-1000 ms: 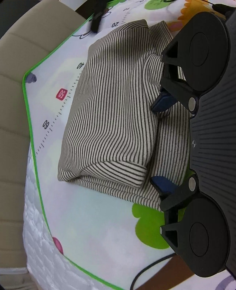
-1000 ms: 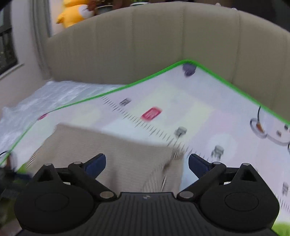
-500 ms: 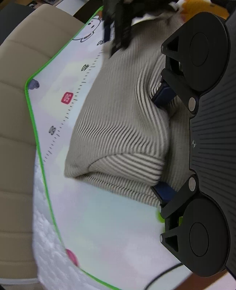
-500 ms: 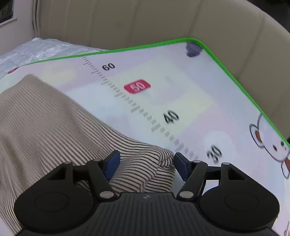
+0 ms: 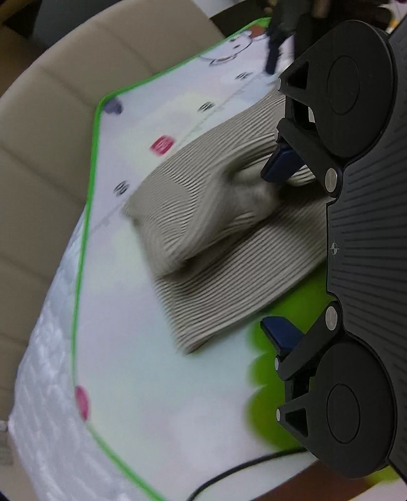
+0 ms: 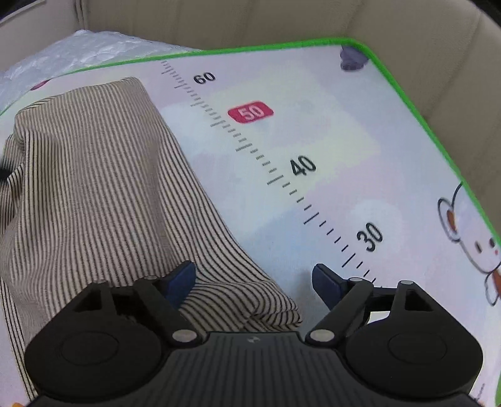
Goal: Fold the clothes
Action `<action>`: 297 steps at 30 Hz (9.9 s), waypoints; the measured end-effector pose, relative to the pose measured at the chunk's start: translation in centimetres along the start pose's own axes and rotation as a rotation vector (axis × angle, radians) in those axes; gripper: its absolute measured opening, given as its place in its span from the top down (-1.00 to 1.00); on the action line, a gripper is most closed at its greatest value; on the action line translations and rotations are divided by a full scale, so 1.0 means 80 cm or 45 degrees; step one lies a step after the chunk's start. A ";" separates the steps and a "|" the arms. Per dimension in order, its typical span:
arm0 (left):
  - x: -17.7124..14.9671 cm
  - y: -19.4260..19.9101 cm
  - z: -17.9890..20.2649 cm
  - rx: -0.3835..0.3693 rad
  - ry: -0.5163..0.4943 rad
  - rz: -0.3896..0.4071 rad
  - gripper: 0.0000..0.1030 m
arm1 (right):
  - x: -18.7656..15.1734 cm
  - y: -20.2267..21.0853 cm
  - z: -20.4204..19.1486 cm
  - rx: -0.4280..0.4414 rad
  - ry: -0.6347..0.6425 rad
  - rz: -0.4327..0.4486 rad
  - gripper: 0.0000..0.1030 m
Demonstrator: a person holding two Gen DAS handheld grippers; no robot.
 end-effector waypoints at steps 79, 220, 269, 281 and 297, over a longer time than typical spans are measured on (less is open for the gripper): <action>0.172 -0.110 0.116 -0.086 -0.532 -0.173 -0.30 | -0.009 0.020 -0.016 0.450 -0.102 0.048 0.05; 0.000 0.049 0.058 -0.393 -1.279 -0.018 -0.89 | -0.001 0.049 -0.105 0.712 -0.051 0.066 0.20; 0.079 -0.087 0.063 -0.259 -0.845 -0.243 -0.93 | 0.068 0.217 -0.091 0.540 0.645 0.144 0.55; 0.125 -0.043 0.004 -0.333 -0.609 -0.206 -0.83 | 0.133 0.059 -0.097 0.381 0.785 0.213 0.65; 0.114 -0.003 0.059 -0.690 -0.845 -0.173 -0.92 | 0.132 0.000 -0.054 0.369 0.465 0.382 0.73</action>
Point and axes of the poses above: each gripper's, at about its wrist camera, not at the fingertips, and y roughly against the way its jaws point, z to its right, x to its top, the point moved 1 cm from there along -y, roughly the way its jaws point, and after that the axes turned 3 degrees about x, right-handed, at the moved point
